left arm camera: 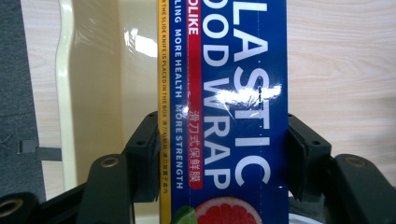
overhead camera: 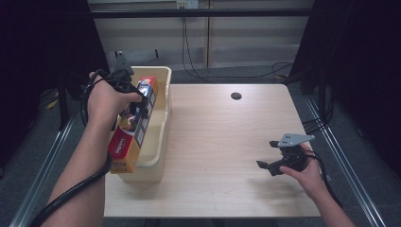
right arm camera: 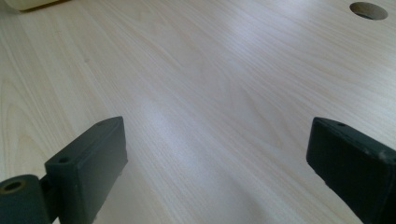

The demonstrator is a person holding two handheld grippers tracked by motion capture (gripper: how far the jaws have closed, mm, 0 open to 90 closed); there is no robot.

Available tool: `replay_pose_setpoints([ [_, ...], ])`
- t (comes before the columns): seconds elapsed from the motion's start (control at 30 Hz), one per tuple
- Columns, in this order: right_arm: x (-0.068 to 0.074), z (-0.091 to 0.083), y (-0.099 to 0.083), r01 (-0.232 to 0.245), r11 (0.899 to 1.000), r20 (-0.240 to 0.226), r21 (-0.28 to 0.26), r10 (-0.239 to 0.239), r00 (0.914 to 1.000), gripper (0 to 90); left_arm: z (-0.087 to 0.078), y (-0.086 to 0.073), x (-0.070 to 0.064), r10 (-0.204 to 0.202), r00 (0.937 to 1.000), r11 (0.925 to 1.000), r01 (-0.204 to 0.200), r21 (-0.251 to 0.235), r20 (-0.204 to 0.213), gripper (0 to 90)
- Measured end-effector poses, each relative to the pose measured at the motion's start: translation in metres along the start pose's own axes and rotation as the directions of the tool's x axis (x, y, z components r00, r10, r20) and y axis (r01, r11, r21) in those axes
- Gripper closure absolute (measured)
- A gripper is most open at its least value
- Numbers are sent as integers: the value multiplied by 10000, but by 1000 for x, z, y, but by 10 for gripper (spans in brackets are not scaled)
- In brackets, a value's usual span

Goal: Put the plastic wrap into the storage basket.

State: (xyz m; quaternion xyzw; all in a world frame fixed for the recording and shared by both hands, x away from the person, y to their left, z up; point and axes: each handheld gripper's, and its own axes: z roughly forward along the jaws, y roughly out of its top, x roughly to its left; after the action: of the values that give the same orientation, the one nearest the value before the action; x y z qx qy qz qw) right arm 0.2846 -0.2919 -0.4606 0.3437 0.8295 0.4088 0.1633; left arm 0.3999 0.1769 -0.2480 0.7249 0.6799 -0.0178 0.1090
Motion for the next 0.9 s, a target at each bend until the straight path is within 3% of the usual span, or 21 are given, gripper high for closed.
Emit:
replay_pose_setpoints([
  [0.9,0,-1,0,13,10000,5,-62,-13,10000,50,24,-2,8,-213,9997,9994,211,264,93,405],
])
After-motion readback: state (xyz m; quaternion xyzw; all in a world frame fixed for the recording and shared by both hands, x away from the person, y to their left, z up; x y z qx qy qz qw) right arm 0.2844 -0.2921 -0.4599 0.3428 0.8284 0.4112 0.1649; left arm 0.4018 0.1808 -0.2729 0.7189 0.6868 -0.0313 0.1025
